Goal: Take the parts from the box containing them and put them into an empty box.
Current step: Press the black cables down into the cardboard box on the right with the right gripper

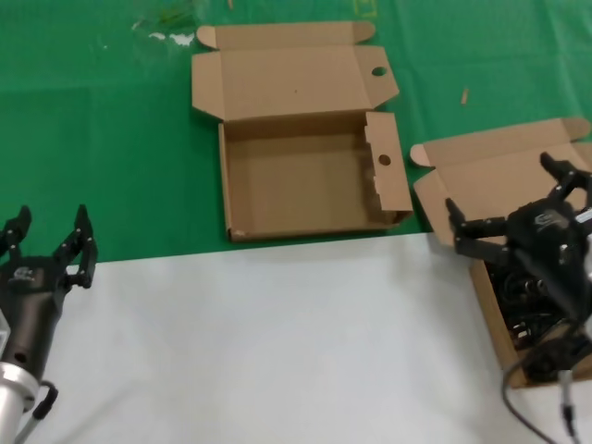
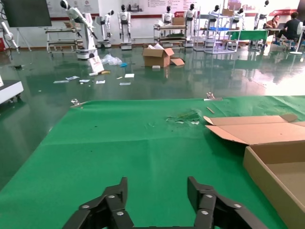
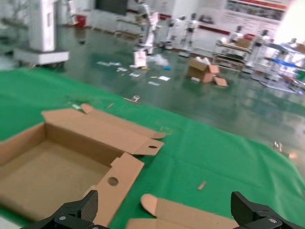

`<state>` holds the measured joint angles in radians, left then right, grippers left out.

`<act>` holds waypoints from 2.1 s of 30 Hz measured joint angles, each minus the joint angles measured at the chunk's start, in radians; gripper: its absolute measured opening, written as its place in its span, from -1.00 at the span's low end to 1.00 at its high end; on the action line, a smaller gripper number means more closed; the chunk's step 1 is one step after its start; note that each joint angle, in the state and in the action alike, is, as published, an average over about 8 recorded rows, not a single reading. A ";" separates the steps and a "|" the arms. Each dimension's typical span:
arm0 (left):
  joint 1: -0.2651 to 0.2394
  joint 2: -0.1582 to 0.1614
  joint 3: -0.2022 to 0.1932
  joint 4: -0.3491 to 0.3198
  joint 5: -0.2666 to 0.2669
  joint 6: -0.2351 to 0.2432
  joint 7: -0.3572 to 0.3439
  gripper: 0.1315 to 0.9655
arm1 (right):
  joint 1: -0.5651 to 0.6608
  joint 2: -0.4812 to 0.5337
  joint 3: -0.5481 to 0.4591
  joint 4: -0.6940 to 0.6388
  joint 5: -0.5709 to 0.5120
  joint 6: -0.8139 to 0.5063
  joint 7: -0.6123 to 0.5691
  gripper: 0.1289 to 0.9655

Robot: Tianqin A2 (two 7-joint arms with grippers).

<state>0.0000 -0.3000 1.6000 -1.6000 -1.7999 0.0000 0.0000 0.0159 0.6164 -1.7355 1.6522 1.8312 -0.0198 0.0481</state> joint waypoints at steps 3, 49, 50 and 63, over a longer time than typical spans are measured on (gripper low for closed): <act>0.000 0.000 0.000 0.000 0.000 0.000 0.000 -0.12 | 0.009 0.122 -0.042 0.015 -0.024 -0.012 0.067 1.00; 0.000 0.000 0.000 0.000 0.000 0.000 0.000 -0.98 | 0.490 0.517 -0.212 -0.087 -0.611 -1.066 0.060 0.95; 0.000 0.000 0.000 0.000 0.000 0.000 0.000 -0.98 | 0.495 0.511 -0.214 -0.093 -0.619 -1.069 0.057 0.95; 0.000 0.000 0.000 0.000 0.000 0.000 0.000 -0.98 | 0.501 0.481 -0.212 -0.098 -0.659 -1.105 0.069 0.72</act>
<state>0.0000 -0.3000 1.6001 -1.6000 -1.7995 0.0000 -0.0002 0.5173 1.0977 -1.9476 1.5538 1.1719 -1.1253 0.1171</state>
